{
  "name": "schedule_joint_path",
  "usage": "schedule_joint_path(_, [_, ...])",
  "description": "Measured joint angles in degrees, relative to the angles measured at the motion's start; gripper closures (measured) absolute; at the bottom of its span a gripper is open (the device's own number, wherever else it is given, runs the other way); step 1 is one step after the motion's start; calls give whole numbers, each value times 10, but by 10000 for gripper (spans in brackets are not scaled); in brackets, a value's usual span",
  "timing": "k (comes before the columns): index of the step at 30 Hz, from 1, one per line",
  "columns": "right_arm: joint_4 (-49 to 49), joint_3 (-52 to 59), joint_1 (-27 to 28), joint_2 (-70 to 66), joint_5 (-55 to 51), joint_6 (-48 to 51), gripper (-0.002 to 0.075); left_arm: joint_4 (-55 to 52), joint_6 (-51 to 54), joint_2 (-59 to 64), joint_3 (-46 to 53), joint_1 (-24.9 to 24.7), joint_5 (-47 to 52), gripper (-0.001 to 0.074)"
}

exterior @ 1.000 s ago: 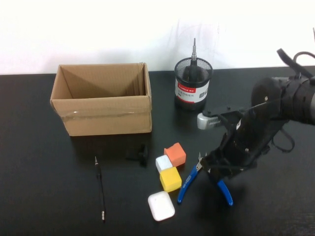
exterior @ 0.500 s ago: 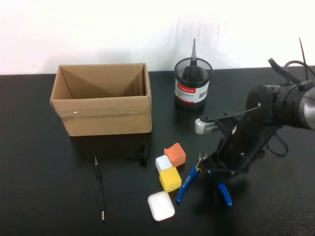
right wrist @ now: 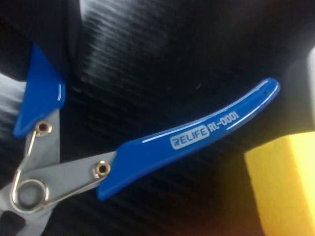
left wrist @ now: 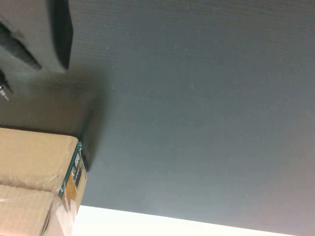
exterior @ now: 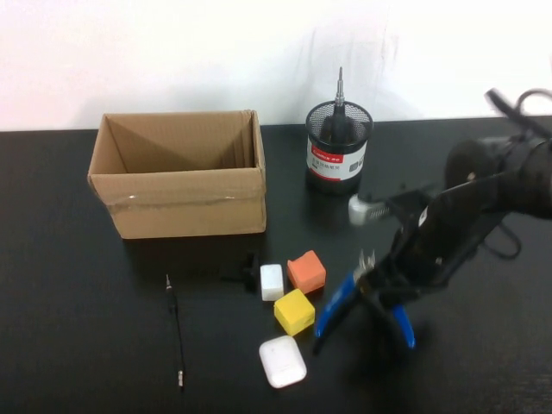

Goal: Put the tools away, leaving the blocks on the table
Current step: Pick up the pliers from the table, then place the Pliers into the box

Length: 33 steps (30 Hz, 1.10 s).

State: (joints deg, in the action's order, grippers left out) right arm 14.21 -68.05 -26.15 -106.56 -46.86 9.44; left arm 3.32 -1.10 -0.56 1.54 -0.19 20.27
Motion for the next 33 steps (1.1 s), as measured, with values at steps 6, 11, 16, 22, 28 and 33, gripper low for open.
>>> schedule_joint_path(6, [0, 0, 0, 107, 55, 7, 676, 0, 0, 0, 0, 0, 0, 739])
schedule_joint_path(11, [57, 0, -2, 164, 174, 102, 676, 0, 0, 0, 0, 0, 0, 739])
schedule_joint_path(16, [107, 1, -43, 164, 315, 212, 676, 0, 0, 0, 0, 0, 0, 739])
schedule_joint_path(22, [120, -1, -118, 142, 473, 325, 676, 0, 0, 0, 0, 0, 0, 739])
schedule_joint_path(28, [135, -88, -141, 81, 500, 342, 676, 0, 0, 0, 0, 0, 0, 739])
schedule_joint_path(33, [161, -178, -144, 15, 500, 343, 676, 0, 0, 0, 0, 0, 0, 739])
